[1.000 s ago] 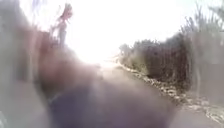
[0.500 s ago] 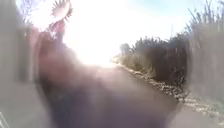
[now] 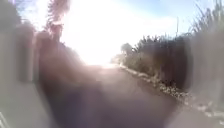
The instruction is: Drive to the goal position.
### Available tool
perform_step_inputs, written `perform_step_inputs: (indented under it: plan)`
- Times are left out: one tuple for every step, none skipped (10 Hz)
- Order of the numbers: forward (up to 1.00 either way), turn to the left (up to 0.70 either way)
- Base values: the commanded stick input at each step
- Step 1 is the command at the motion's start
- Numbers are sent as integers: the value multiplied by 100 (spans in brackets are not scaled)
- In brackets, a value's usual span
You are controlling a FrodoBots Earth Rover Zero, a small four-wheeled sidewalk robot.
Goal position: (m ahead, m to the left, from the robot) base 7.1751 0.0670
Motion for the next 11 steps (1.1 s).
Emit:
perform_step_inputs:
  plan:
    - [100, 0]
    - [100, 0]
    - [100, 0]
    - [100, 0]
    - [100, 0]
    - [100, 0]
    - [100, 0]
    - [100, -40]
    - [100, -40]
    - [100, -40]
    - [100, -40]
